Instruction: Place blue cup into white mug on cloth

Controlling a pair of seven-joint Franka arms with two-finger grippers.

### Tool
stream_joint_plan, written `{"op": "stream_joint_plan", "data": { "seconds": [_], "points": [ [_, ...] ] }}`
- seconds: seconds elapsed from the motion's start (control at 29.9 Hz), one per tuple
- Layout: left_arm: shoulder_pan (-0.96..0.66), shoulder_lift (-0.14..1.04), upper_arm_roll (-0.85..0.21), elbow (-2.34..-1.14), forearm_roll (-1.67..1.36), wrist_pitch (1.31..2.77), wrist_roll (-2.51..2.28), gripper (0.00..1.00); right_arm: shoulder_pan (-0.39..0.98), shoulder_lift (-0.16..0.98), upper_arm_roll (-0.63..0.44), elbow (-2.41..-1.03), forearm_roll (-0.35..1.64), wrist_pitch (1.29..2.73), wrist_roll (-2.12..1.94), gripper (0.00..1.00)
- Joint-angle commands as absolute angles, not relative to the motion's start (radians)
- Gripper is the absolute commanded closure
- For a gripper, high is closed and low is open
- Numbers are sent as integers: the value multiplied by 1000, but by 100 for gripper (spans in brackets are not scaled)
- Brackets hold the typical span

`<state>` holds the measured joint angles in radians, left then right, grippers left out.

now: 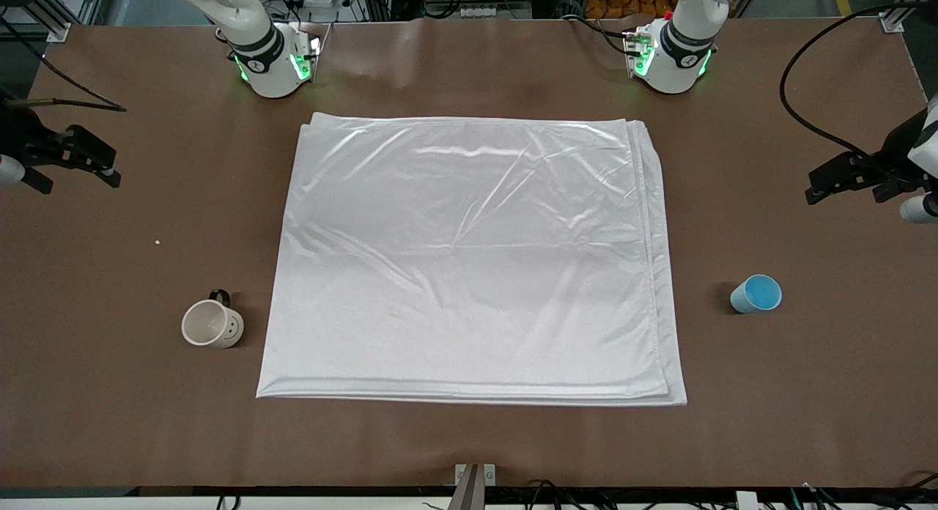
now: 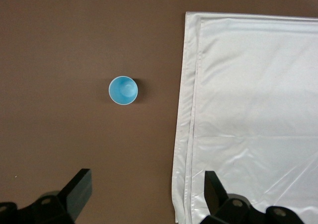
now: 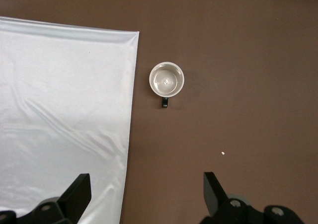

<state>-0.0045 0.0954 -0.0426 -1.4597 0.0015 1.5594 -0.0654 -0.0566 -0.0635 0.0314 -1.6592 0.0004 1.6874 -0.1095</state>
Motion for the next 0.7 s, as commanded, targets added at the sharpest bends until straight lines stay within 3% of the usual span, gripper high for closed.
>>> {"op": "stream_joint_plan", "data": {
  "seconds": [0.0, 0.67],
  "points": [
    [-8, 75, -40, -1473, 3, 1549, -64, 0, -75, -46, 49, -1632, -3, 1678, -97, 0],
    [-2, 117, -38, -1474, 9, 1551, -67, 0, -81, -43, 52, -1634, -3, 1677, -95, 0]
  ]
}}
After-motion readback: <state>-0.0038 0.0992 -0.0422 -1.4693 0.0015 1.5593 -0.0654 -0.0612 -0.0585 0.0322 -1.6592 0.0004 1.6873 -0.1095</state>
